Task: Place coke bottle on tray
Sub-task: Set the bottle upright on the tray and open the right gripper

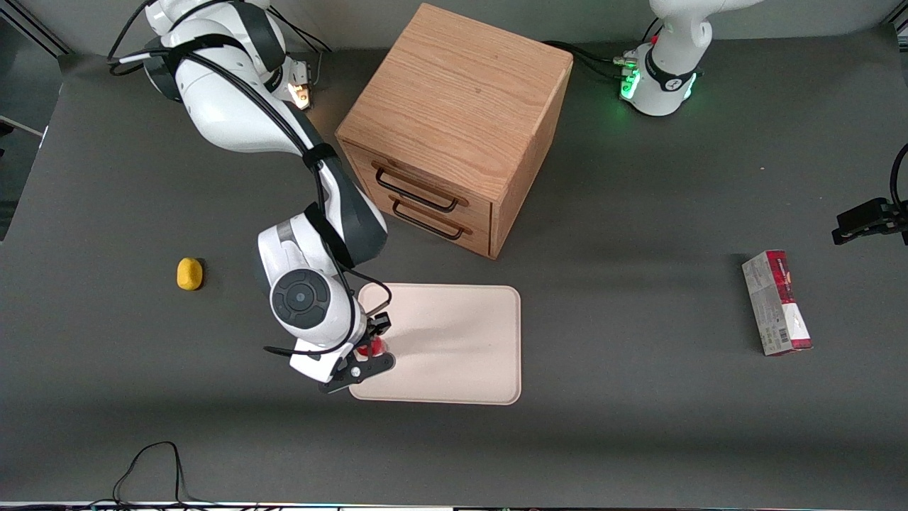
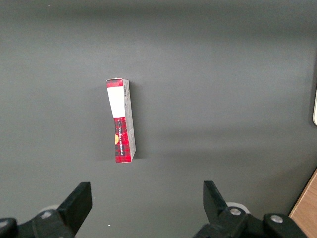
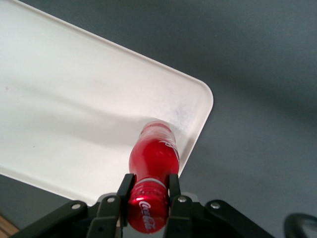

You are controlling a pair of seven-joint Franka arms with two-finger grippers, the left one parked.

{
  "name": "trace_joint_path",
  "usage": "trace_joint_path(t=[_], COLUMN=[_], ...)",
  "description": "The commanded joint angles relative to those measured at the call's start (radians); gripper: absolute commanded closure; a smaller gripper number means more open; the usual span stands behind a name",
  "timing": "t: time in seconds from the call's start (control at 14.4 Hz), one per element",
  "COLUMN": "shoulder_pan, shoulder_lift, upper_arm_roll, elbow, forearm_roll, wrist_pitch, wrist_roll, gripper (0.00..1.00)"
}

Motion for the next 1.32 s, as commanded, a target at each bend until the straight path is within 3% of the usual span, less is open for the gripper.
trace_joint_path(t=[0.0, 0.07, 0.14, 0.28, 0.35, 0.83, 1.25], shoulder_pan=[0.0, -0.002, -0.01, -0.014, -0.014, -0.007, -0.005], shoulder_lift=[0.001, 0.003, 0.003, 0.003, 0.003, -0.052, -0.221], upper_arm_roll=[-0.001, -0.001, -0.001, -0.001, -0.001, -0.003, -0.011], elbow=[0.01, 0.01, 0.01, 0.004, 0.004, 0.004, 0.005], forearm_roll=[-0.009, -0.009, -0.006, -0.002, -0.002, -0.001, -0.007], wrist_pitch=[0.018, 0.024, 0.029, 0.029, 0.029, 0.012, -0.221], wrist_roll=[-0.021, -0.021, -0.021, -0.021, -0.021, -0.006, 0.0], gripper=[1.0, 1.0, 0.83, 0.08, 0.0, 0.0, 0.0])
